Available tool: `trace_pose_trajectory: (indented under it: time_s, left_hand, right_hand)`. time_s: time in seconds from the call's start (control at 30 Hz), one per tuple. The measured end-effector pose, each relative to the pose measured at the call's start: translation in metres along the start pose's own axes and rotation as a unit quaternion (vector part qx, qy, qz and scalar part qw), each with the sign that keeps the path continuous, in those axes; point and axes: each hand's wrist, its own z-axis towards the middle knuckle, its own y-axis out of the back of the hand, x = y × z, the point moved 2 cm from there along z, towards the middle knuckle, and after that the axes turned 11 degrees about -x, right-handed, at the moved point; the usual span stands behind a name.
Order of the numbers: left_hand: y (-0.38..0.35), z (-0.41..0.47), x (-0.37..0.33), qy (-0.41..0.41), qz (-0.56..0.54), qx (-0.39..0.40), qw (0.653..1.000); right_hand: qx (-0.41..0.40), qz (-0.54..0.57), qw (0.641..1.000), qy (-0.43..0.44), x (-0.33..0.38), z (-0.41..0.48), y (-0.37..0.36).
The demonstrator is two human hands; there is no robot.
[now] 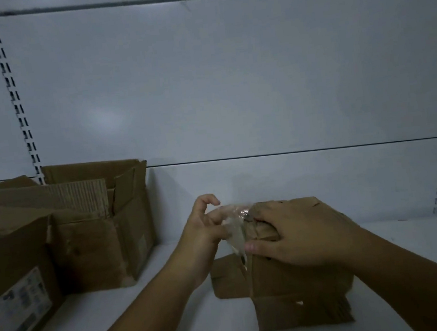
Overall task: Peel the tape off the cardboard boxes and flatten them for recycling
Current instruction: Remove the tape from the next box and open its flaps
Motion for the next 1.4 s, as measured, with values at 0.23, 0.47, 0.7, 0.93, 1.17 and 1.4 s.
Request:
trace_pose_trajectory:
  time_s: [0.23,0.47,0.7,0.93,1.17,1.4]
  left_hand:
    - [0.03,0.007,-0.003,-0.106,0.118,-0.053,0.986]
    - [0.021,-0.006,0.008,-0.276,0.288,0.098,0.912]
    - [0.015,-0.009,0.009,-0.206,0.159,0.002,0.966]
    - [0.029,-0.005,0.0,-0.11,0.002,-0.119,0.987]
    - [0.026,-0.006,-0.003,0.081,-0.337,-0.06,0.936]
    - [0.022,-0.011,-0.005,0.071,-0.23,-0.043,0.97]
  right_hand:
    - [-0.058,0.02,0.998,-0.015,0.021,0.001,-0.001]
    - [-0.087,0.024,0.996,-0.007,0.017,-0.005,-0.013]
    - [-0.047,0.012,0.999,0.003,0.018,-0.006,-0.008]
    - [0.03,0.046,0.998,0.012,0.004,-0.004,-0.007]
    - [0.047,0.05,0.997,0.036,0.007,-0.004,-0.004]
    - [0.071,0.054,0.995,0.039,0.01,-0.003,0.001]
